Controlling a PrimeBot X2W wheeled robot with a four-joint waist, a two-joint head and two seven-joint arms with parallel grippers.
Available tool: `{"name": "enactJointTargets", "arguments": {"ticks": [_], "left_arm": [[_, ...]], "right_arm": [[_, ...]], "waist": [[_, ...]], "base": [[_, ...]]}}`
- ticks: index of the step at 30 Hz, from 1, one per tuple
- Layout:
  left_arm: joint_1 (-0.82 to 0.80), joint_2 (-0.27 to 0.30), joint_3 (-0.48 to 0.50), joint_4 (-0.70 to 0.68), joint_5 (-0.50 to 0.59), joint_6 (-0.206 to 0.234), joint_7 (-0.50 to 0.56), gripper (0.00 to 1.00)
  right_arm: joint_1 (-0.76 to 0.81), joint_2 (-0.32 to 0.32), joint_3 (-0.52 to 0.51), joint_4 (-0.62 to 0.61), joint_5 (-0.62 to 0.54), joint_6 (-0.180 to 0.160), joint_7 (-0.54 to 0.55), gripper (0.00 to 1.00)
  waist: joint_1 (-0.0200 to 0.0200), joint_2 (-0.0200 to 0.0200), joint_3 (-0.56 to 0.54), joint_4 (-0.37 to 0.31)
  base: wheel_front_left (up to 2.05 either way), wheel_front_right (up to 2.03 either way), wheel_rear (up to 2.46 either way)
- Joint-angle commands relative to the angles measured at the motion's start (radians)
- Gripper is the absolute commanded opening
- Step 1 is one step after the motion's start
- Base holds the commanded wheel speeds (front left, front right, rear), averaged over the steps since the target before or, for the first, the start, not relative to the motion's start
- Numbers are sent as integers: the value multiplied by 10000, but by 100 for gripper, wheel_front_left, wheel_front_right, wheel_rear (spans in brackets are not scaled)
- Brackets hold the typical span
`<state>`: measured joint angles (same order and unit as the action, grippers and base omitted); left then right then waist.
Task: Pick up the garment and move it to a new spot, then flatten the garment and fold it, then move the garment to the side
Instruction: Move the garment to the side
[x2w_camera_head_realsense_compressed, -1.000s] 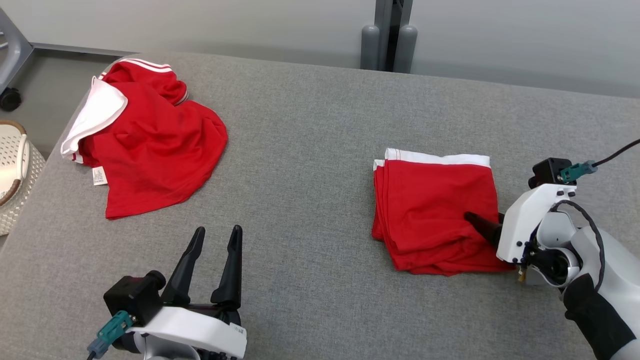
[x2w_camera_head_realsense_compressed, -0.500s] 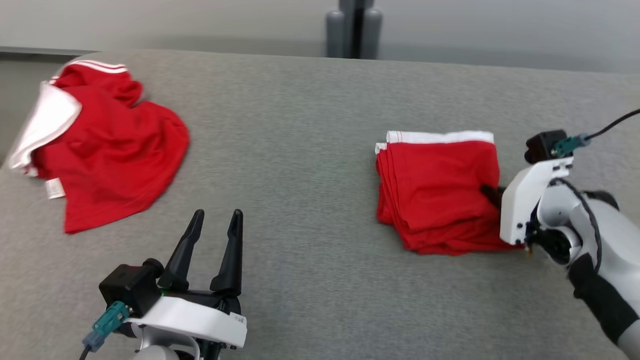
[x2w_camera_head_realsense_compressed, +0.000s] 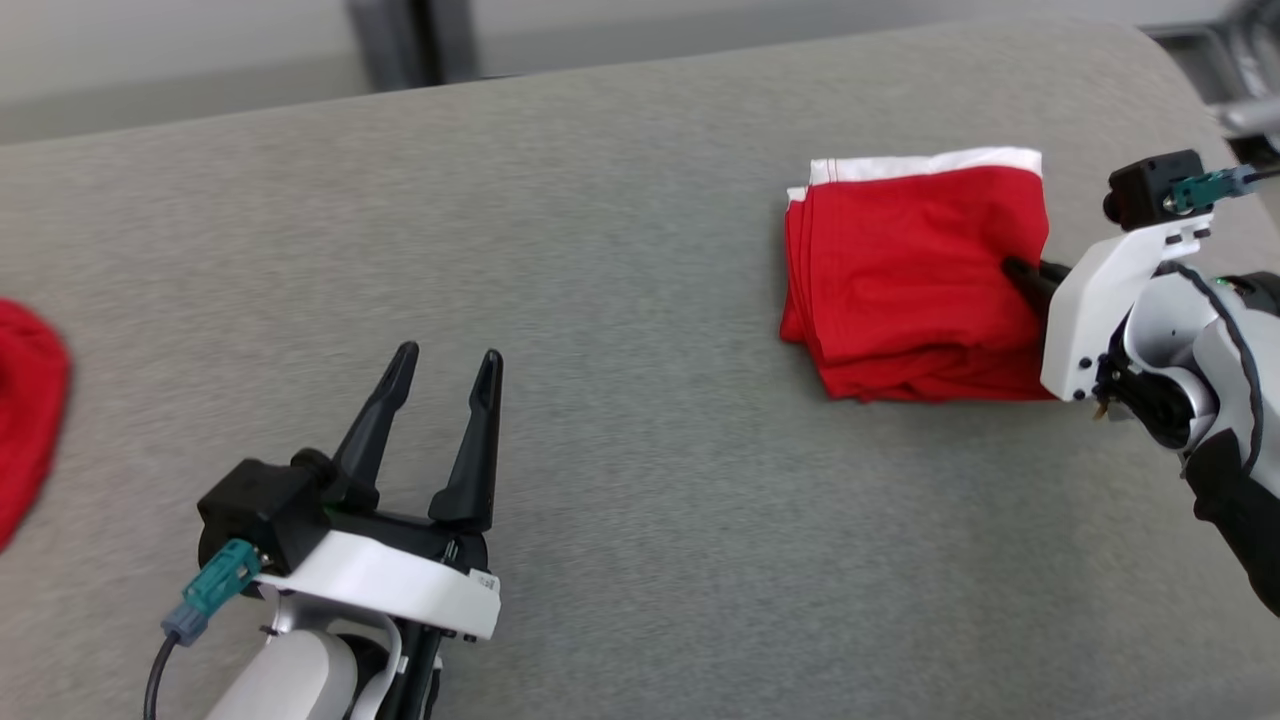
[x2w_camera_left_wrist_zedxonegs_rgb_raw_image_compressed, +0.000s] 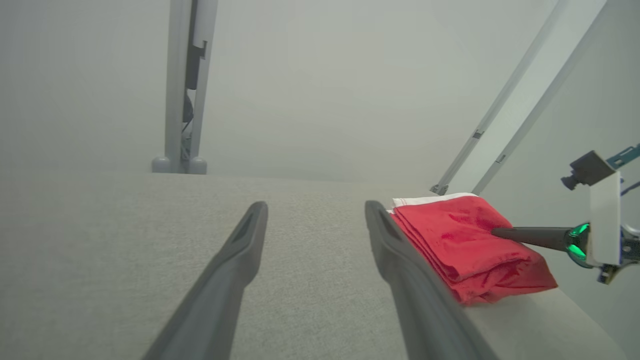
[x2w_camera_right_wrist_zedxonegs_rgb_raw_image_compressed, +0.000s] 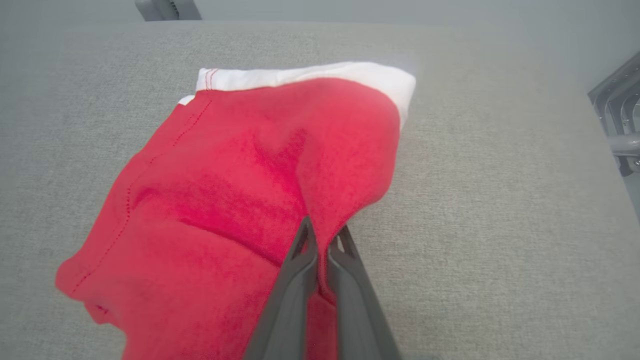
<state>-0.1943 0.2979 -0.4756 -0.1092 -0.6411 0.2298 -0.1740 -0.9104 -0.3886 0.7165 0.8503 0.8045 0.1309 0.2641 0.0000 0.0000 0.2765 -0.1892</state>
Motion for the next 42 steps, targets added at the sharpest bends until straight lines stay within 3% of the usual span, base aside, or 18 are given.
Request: {"name": "enactJointTargets", "arguments": {"ticks": [1, 9, 17, 28, 38, 39, 40, 41, 42], "left_arm": [[-264, 125, 10, -65, 134, 41, 87, 100], [-632, 357, 0, -341, 347, 177, 403, 100], [-705, 528, 66, -493, 375, 272, 554, 100], [-649, 577, 38, -653, 398, 336, 528, 100], [-689, 591, -64, -701, 434, 322, 533, 100], [-682, 593, -70, -716, 439, 333, 537, 100], [-680, 596, -80, -731, 443, 339, 542, 100], [-677, 606, -80, -744, 444, 349, 547, 100], [-672, 621, -77, -753, 445, 360, 556, 100]], "right_arm": [[-203, -7, -80, 31, 25, -2, -138, 0], [-580, -185, -242, 201, -32, -2, -533, 0], [-1199, -503, -486, 1361, -660, -4, -1049, 0], [-2471, -891, -638, 3968, -2208, -4, -1534, 0], [-3007, -1469, -971, 4407, -3797, -4, -1785, 0], [-2976, -1532, -1021, 4414, -4004, -4, -1810, 16], [-2945, -1534, -1120, 4412, -4156, -4, -1861, 23], [-2896, -1507, -1247, 4405, -4264, -4, -1848, 40], [-2875, -1463, -1383, 4401, -4389, -4, -1919, 77]], "waist": [[0, 0, 541, -1028], [0, 0, 1051, -1583], [0, 0, 1364, -1148], [0, 0, 1652, -250], [0, 0, 1817, 202], [0, 0, 1830, 223], [0, 0, 1837, 243], [0, 0, 1840, 257], [0, 0, 1842, 264]], "base": [[0, 0, 0], [0, 0, 0], [0, 0, 0], [0, 0, 0], [0, 0, 0], [0, 0, 0], [0, 0, 0], [0, 0, 0], [0, 0, 0]]}}
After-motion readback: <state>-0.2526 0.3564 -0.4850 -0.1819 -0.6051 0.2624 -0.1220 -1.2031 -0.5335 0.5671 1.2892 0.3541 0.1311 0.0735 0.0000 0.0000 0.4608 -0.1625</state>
